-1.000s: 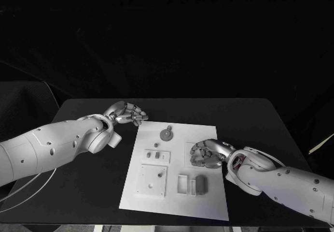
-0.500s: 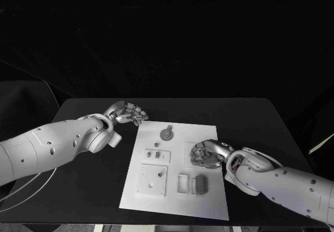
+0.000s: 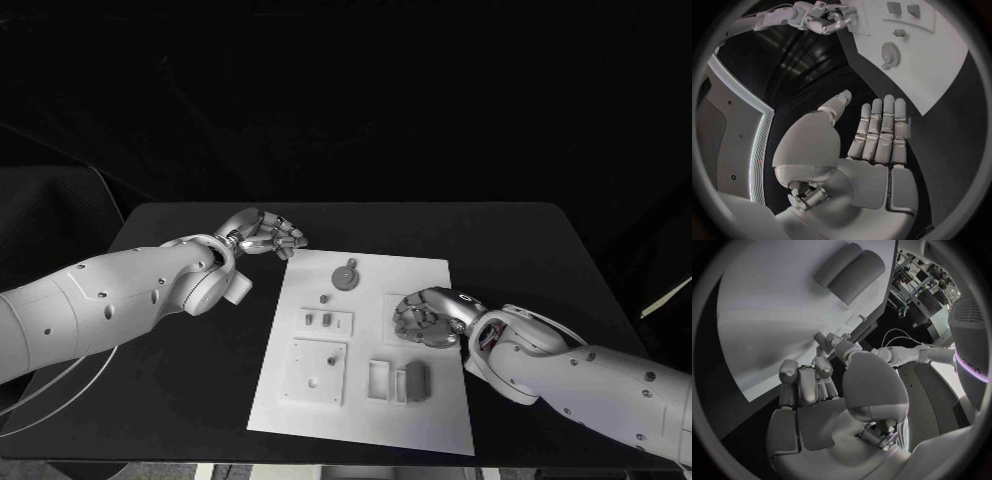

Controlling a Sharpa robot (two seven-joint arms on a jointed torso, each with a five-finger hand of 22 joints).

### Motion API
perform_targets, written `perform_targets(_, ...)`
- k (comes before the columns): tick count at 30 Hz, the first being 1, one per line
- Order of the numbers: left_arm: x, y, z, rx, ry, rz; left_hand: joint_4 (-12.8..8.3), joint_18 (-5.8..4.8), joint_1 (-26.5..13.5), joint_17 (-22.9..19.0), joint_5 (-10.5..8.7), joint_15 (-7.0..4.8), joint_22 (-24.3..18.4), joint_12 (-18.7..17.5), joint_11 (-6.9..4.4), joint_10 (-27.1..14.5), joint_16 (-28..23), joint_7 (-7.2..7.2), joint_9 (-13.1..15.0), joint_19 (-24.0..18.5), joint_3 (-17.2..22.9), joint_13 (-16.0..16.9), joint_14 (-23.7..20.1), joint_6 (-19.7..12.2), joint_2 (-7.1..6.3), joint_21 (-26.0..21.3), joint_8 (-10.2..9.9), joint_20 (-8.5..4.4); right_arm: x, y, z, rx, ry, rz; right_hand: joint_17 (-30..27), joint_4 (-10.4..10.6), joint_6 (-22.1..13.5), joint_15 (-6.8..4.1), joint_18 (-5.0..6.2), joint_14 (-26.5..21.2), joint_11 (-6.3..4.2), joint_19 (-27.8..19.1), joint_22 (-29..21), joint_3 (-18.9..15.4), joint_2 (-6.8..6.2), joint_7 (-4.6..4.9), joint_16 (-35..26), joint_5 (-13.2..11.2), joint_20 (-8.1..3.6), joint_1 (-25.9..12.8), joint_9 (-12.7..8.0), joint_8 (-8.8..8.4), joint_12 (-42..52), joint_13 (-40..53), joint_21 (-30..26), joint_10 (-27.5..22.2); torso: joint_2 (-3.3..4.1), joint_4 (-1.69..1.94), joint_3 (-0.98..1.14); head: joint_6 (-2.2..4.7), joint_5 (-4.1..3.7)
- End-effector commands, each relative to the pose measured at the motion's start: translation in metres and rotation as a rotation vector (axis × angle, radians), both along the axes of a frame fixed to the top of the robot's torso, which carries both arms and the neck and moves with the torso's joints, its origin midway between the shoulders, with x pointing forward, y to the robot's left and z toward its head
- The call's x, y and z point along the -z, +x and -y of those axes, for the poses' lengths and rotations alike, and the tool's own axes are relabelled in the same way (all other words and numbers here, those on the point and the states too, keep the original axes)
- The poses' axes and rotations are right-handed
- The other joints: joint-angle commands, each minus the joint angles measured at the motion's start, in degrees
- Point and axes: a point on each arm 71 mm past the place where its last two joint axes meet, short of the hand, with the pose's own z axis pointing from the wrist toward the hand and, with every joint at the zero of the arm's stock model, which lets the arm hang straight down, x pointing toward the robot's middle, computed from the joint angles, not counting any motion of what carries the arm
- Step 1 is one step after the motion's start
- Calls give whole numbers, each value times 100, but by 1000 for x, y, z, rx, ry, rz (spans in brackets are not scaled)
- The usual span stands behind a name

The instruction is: Assemble the parts on the task board

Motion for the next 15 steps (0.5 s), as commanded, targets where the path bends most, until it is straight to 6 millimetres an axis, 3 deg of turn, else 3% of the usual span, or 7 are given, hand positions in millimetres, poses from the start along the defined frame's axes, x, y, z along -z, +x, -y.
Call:
perform_targets(1, -1, 0, 2, 10, -8, 3, 19, 87, 30, -8, -14, -4, 8, -25, 14, -17, -37, 36, -3, -39, -25, -9, -44, 9, 15, -33, -13, 16, -2, -1, -2, -18, 8, 25, 4, -10, 328, -2, 77, 31, 6, 38, 8, 42, 3, 282, 79, 27, -14, 50, 10, 35, 28, -9, 377, 33, 0, 0, 1, 2, 5)
perform_targets(15, -1, 0, 0, 7, -7, 0, 21, 86, 30, -10, -14, -4, 8, -29, 14, -17, -40, 36, -3, -41, -25, -9, -46, 11, 17, -35, -12, 16, -2, -2, 0, -24, -2, 31, -12, -44, 330, -7, 77, 37, -2, 47, 11, 77, -13, 278, 86, 29, -17, 132, 5, 17, 31, -20, 390, 57, -1, 1, -3, 2, 3)
